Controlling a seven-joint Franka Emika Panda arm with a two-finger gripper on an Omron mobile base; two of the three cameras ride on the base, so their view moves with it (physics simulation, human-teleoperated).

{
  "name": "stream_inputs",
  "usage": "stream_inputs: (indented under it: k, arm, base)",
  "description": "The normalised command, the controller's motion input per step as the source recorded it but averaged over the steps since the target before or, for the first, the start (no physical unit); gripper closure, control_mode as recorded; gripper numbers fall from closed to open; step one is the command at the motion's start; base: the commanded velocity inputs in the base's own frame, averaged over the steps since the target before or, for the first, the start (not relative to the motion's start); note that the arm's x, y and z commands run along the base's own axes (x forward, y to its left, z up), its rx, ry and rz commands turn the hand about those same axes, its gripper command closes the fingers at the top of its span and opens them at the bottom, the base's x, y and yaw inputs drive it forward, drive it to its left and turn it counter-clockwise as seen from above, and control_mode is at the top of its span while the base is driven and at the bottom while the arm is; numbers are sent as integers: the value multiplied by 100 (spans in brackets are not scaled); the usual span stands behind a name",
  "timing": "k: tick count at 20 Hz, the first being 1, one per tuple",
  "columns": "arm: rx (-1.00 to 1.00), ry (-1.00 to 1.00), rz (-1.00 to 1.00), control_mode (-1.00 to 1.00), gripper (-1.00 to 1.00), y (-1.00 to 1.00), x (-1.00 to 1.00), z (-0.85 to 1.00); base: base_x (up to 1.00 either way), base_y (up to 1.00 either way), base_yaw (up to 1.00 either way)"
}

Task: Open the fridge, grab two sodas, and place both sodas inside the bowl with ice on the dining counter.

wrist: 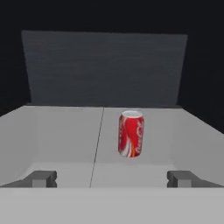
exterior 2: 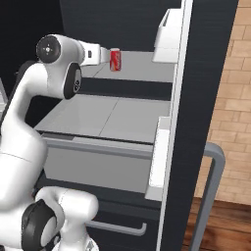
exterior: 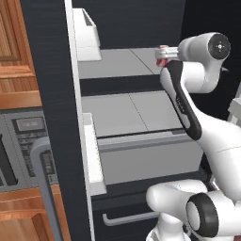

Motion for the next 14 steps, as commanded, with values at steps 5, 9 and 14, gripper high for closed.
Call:
stream_inputs:
  k: [5,9,14]
  arm:
    - [3,13,0,-100,-100,-27,62,8]
    - [1,12,0,-100,-100,-12,61,1]
    - [0,10,0,-100,-100,-5,49,0]
  base:
    - [0,0,0]
    - [0,0,0]
    - [0,0,0]
